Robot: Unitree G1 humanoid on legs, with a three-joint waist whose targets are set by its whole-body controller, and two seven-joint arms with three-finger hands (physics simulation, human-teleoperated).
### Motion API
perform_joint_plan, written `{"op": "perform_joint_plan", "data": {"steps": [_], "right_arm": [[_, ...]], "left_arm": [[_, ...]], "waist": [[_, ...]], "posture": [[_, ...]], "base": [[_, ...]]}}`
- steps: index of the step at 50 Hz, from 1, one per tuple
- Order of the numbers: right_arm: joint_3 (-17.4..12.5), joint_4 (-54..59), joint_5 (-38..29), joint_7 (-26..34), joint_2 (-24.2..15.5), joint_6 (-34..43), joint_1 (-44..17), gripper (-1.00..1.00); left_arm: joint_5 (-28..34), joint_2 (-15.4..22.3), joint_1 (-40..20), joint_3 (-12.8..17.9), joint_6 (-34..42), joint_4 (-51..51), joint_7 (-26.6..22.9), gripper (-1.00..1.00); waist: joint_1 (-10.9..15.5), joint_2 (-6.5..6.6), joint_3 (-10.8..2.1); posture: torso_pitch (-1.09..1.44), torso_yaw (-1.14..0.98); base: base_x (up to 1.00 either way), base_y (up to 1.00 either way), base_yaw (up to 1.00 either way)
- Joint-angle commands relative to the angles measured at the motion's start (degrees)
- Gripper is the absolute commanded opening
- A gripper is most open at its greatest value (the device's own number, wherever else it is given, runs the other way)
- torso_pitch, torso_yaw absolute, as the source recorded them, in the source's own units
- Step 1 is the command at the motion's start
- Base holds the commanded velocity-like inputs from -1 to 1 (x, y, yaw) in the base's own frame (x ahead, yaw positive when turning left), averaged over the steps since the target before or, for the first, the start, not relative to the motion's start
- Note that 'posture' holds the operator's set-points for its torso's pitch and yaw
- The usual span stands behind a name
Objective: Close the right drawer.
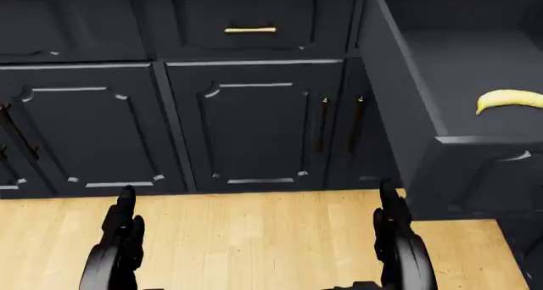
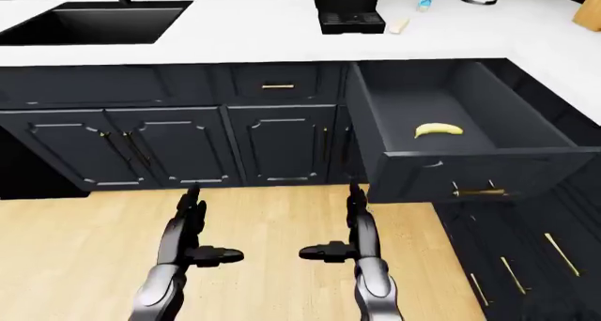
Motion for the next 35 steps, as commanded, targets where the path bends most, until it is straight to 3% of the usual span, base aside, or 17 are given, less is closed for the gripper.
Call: {"op": "perform_joint_plan", "data": {"steps": [1, 3, 5, 7, 8, 12, 17, 20, 23, 26, 31, 35], "right_arm": [[-0.3, -10.2, 1.8, 0.4, 0.1, -2.8, -0.1, 1.00], [-0.3, -12.7, 1.9, -0.1, 0.2, -2.3, 0.4, 1.00], [-0.4, -13.6, 2.4, -0.3, 0.3, -2.6, 0.6, 1.00], [-0.3, -14.2, 1.9, -0.4, 0.1, -2.7, 0.4, 1.00], [-0.5, -15.6, 2.5, -0.4, 0.2, -2.9, 0.6, 1.00], [-0.1, -20.9, 1.7, 0.1, 0.1, -4.8, 1.7, 1.00], [0.0, -32.5, -0.4, -0.8, 0.3, -3.6, 3.4, 1.00], [-0.2, -36.0, -1.3, -0.3, 0.1, -3.7, 3.7, 1.00], [-0.6, -38.8, -0.9, -0.1, 0.4, -4.2, 3.7, 1.00], [-0.8, -45.1, -0.9, -0.5, 0.8, -5.7, 4.5, 1.00], [-0.9, -50.0, -1.4, -0.6, 0.9, -7.2, 5.3, 1.00], [-0.9, -53.3, -3.8, -1.0, 1.3, -11.6, 6.8, 1.00]], "left_arm": [[-1.9, -0.3, -0.1, -0.6, -6.0, -7.6, -2.0, 1.00], [-3.2, -0.3, -0.2, 0.0, -5.2, -10.0, -2.0, 1.00], [-1.8, -0.3, 0.0, 0.0, -8.8, -9.8, -1.0, 1.00], [0.9, -0.4, 0.5, -0.8, -10.7, -10.0, 0.2, 1.00], [1.7, -0.4, 0.9, -0.8, -11.3, -12.3, 1.0, 1.00], [2.5, -0.1, 0.3, 0.6, -11.2, -15.4, 2.7, 1.00], [0.1, 0.0, 1.5, 3.4, -0.6, -36.0, 4.6, 1.00], [0.0, -0.2, 1.7, 4.6, -0.4, -43.5, 5.4, 1.00], [1.6, -0.4, 1.8, 4.8, -0.4, -47.1, 5.9, 1.00], [-0.6, -0.5, 1.1, 6.4, 1.9, -51.7, 6.6, 1.00], [-4.0, 1.1, -1.3, 10.8, 10.0, -62.6, 6.4, 1.00], [-4.1, 1.0, -1.2, 11.1, 9.5, -63.6, 6.3, 1.00]], "waist": [[-0.1, -0.45, -0.05], [0.4, -0.11, -3.67], [0.4, -0.36, -1.16], [0.4, -0.53, -3.86], [0.4, -0.56, -4.19], [0.4, -0.51, -4.50], [0.3, -0.19, -4.84], [0.3, -0.19, -4.84], [0.3, -0.15, -4.86], [0.4, -0.07, -5.15], [0.2, 0.16, -4.56], [0.1, 0.11, -4.06]], "posture": [[0.00, 0.00], [0.00, 0.00], [0.00, 0.00], [0.00, 0.00], [0.00, 0.00], [0.00, 0.00], [0.00, 0.00], [0.00, 0.00], [0.00, 0.00], [0.00, 0.00], [0.00, 0.00], [0.00, 0.00]], "base": [[0.00, 0.00, 0.00], [0.00, 0.00, 0.00], [0.00, 0.00, 0.00], [0.00, 0.00, 0.00], [0.00, 0.00, 0.00], [0.00, 0.00, 0.00], [0.00, 0.00, 0.00], [0.00, 0.00, 0.00], [0.00, 0.00, 0.00], [0.00, 0.00, 0.00], [0.00, 0.00, 0.00], [0.00, 0.00, 0.00]]}}
